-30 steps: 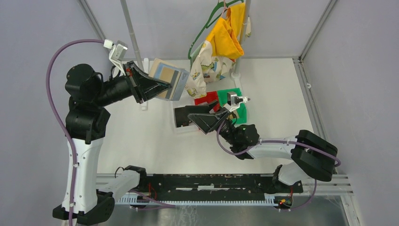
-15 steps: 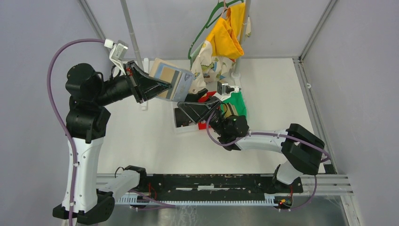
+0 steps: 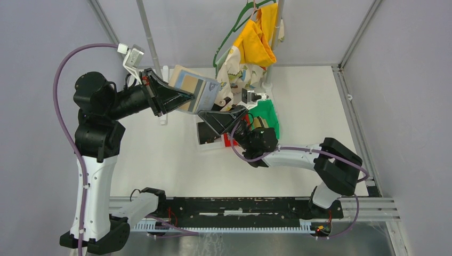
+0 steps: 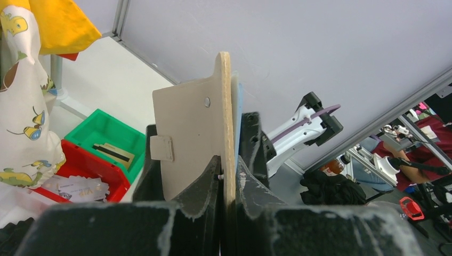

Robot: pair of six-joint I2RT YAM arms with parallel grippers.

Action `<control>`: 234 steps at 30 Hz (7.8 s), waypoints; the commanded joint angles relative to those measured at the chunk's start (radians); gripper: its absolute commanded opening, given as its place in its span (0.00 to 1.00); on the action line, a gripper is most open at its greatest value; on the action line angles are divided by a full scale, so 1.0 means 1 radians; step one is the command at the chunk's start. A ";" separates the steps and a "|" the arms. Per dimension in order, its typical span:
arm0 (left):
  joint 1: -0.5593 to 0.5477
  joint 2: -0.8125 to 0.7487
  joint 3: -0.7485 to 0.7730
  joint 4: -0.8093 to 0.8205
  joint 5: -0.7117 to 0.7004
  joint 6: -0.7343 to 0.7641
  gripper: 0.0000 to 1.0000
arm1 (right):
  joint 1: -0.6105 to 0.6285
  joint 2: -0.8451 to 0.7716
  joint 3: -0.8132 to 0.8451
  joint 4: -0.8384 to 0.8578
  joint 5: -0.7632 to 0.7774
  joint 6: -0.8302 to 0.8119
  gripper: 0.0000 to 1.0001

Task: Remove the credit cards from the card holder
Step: Remove the credit card from the card holder.

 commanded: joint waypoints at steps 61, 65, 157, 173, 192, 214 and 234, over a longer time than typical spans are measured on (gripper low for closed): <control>0.004 -0.069 -0.111 -0.499 0.032 0.878 1.00 | -0.074 -0.413 0.399 -1.716 -0.535 -0.918 0.00; 0.003 -0.047 -0.095 -0.738 0.084 1.134 1.00 | -0.074 -0.304 0.589 -1.942 -0.583 -1.053 0.00; 0.002 -0.246 -0.364 0.262 0.232 0.133 0.03 | -0.167 -0.372 0.123 -0.632 -0.705 -0.351 0.30; 0.002 -0.059 -0.132 -0.611 0.308 1.006 0.48 | -0.191 -0.271 0.544 -1.786 -0.824 -0.944 0.00; 0.002 -0.027 -0.162 -0.755 0.276 1.200 0.37 | -0.144 -0.137 0.762 -2.010 -0.847 -1.037 0.00; 0.003 -0.090 -0.228 -0.373 0.329 0.751 0.02 | -0.169 -0.358 0.261 -1.143 -0.778 -0.572 0.61; 0.002 -0.100 -0.247 -0.495 0.344 0.802 0.46 | -0.180 -0.276 0.340 -1.241 -0.911 -0.523 0.00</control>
